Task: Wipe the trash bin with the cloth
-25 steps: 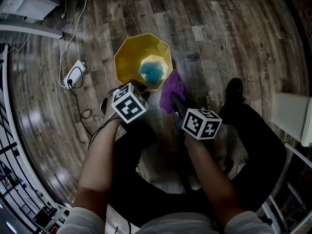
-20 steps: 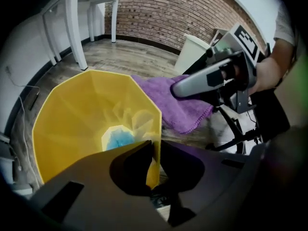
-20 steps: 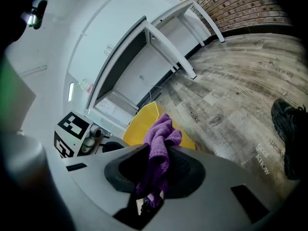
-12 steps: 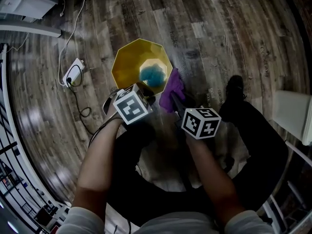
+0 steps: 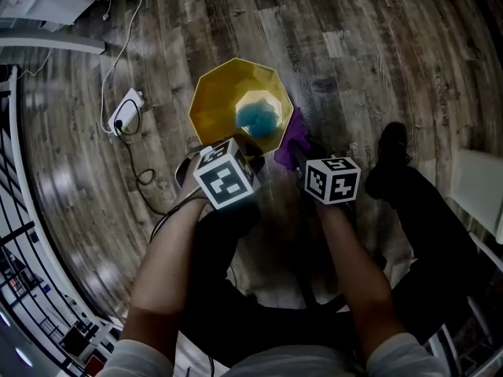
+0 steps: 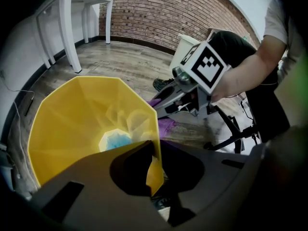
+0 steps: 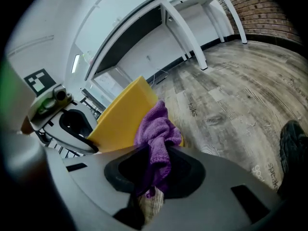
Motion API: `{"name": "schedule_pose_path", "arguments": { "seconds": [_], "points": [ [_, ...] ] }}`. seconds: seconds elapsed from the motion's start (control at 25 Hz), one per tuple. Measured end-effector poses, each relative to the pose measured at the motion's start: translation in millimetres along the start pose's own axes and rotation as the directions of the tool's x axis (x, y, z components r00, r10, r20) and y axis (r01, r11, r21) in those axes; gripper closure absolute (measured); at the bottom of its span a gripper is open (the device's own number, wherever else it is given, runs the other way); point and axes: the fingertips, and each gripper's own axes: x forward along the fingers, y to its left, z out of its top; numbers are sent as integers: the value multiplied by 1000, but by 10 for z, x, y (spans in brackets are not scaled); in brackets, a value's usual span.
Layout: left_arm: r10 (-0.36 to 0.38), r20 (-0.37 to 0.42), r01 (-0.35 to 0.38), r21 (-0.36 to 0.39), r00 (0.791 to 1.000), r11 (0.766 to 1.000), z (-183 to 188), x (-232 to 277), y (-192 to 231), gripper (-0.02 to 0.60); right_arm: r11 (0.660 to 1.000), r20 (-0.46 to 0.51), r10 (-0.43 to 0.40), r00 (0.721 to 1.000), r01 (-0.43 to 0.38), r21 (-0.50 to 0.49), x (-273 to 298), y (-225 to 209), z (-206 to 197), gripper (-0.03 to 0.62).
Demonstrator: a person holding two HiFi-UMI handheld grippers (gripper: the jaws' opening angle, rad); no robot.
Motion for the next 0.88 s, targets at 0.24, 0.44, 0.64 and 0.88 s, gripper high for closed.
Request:
{"name": "schedule_pose_path", "arguments": {
  "seconds": [0.24, 0.44, 0.64, 0.88],
  "points": [
    [-12, -2, 12, 0, 1000, 1000, -9, 11, -33, 538, 999, -40, -39, 998, 39, 0, 285, -224, -109, 505],
    [2, 7, -2, -4, 1000, 1000, 10, -20, 3, 538, 999, -57, -47, 997, 47, 2, 453, -303, -145, 505],
    [11, 17, -11, -11, 1000, 1000, 32, -28, 22, 538, 998, -76, -58, 995, 58, -8, 567, -386, -186, 505],
    [17, 30, -17, -25, 999, 1000, 64, -29, 14, 538, 996, -129, -90, 988, 88, -19, 794, -566, -343, 505]
  ]
}}
